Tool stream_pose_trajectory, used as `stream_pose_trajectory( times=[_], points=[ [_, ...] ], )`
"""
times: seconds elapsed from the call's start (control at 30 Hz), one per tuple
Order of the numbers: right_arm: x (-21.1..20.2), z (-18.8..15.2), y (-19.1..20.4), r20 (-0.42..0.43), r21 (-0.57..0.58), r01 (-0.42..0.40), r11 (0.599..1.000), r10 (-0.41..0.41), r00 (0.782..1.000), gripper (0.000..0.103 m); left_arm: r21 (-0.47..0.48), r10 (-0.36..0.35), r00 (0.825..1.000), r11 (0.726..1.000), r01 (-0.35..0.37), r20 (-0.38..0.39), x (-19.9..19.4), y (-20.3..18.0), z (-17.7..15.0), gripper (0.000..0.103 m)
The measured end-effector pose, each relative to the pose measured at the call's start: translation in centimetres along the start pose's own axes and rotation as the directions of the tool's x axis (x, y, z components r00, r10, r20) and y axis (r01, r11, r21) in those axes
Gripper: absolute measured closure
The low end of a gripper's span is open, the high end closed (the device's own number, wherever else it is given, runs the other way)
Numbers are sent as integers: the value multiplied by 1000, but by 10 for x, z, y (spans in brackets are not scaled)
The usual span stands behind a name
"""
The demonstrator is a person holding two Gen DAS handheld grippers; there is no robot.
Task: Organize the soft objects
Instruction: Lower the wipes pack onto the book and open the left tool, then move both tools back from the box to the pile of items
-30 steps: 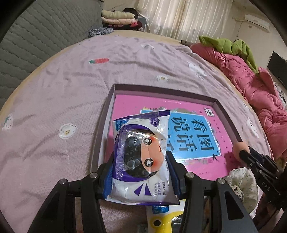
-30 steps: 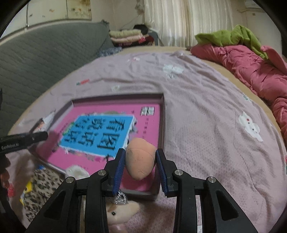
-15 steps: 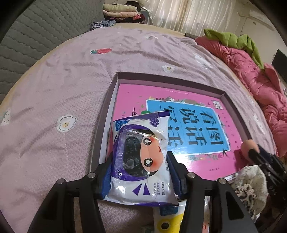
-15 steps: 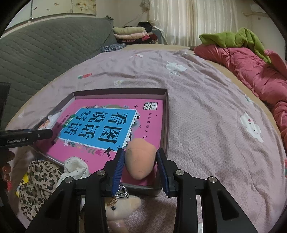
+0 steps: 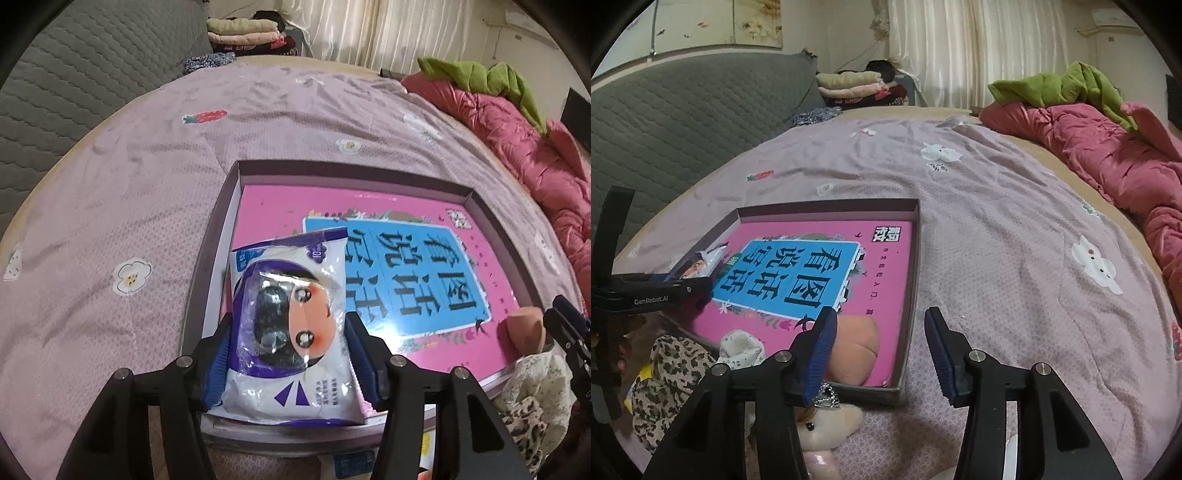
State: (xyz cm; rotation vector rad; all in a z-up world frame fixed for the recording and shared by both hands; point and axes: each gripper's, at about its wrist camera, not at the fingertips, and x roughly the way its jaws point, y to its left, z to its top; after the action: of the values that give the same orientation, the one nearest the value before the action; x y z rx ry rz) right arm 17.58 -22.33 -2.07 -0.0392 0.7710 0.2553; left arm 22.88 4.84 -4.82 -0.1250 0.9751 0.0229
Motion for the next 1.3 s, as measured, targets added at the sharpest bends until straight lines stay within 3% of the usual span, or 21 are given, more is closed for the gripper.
stream_pose_trajectory(
  times=[0.27,0.73,1.3],
  points=[
    [-12,4,-1,71,16,7,1000,-8,997,45,-34,-30,1000,999,30,-6,-4,6,6,41],
    [-21,2,-5,92,33,4,999,-7,996,39,-60,17,994,998,-10,108,-60,11,-10,41],
    [-42,-2,-2,126,33,-16,999,11,992,39,-59,-10,995,998,16,100,-85,2,-39,41]
  ],
)
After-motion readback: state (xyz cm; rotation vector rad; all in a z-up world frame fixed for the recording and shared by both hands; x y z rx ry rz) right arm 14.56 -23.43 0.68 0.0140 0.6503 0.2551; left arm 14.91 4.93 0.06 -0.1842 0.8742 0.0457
